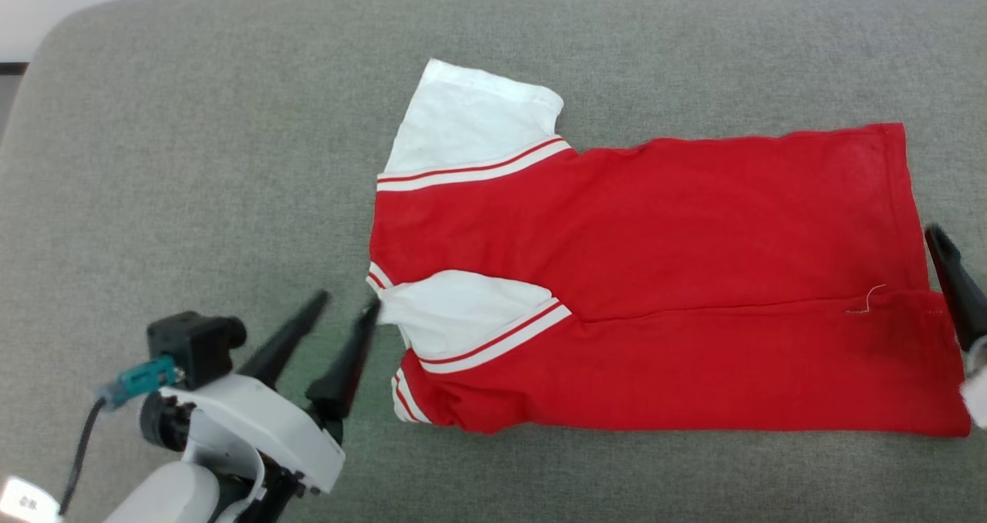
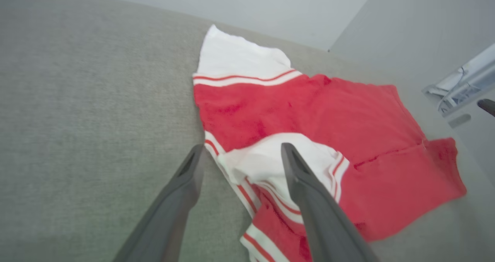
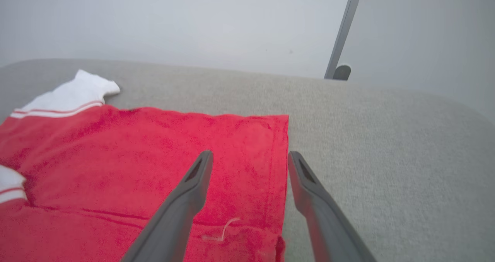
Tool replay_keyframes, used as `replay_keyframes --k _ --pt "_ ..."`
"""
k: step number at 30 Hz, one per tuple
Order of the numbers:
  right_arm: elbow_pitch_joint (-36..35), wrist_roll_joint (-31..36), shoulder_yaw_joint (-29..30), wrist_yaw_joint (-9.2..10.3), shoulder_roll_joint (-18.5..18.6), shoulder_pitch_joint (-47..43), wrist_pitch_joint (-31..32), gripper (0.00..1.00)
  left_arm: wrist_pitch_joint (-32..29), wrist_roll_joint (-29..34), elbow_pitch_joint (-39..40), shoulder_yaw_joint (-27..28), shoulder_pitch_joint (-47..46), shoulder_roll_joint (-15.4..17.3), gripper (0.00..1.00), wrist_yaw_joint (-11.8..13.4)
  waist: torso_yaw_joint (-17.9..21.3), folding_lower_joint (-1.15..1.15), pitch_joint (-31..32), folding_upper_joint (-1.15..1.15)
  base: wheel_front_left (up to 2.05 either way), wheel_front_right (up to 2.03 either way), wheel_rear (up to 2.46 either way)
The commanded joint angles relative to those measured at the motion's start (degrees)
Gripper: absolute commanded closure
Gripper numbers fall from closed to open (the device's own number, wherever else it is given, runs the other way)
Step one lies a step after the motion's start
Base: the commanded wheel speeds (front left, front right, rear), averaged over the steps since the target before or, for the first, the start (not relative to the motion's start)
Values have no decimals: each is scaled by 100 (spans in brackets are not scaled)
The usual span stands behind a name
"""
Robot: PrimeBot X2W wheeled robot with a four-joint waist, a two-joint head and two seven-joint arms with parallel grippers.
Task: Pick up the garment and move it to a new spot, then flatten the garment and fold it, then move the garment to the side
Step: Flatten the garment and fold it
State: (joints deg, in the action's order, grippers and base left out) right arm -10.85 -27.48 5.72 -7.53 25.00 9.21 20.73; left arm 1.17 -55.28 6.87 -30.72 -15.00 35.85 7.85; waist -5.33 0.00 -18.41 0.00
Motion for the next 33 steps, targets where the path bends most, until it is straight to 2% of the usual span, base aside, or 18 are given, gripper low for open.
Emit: replay_keyframes --k 1,5,7,10,15,18,20,26,30,33 --pt "59 88 -19 10 -99 72 -183 0 128 78 -78 42 44 -59 0 62 -9 0 11 0 0 0 0" --pt "353 344 -100 10 -451 323 -1108 0 838 409 -432 139 -100 -305 0 103 -4 0 23 0 0 0 0" --pt "472 451 -92 10 -629 420 -1495 0 1053 636 -593 209 -314 -262 0 74 28 0 2 0 0 0 0" --pt "589 655 -142 10 -795 572 -1982 0 1137 833 -798 271 -799 -242 0 -55 114 0 -69 0 0 0 0" --pt "736 859 -251 10 -1049 812 -2515 0 771 932 -1286 381 -2017 -62 0 -347 416 0 -293 0 0 0 0" --pt "766 951 -376 10 -1195 938 -2717 0 396 917 -1719 382 -2861 -57 0 -550 675 0 -494 0 0 0 0" --pt "803 966 -486 10 -1280 984 -2810 0 107 1157 -2092 238 -3437 65 0 -702 857 0 -630 0 0 0 0" --pt "968 917 -789 10 -1465 1067 -2958 0 -919 1319 -3517 -111 -4825 44 0 -1149 1320 0 -947 0 0 0 0" --pt "1076 863 -938 10 -1480 1122 -2959 0 -2163 1150 -4371 -488 -5400 8 0 -1412 1503 0 -1020 0 0 0 0" --pt "1132 858 -1009 10 -1486 1136 -2985 0 -3294 827 -4822 -698 -5628 -25 0 -1492 1580 0 -1054 0 0 0 0"
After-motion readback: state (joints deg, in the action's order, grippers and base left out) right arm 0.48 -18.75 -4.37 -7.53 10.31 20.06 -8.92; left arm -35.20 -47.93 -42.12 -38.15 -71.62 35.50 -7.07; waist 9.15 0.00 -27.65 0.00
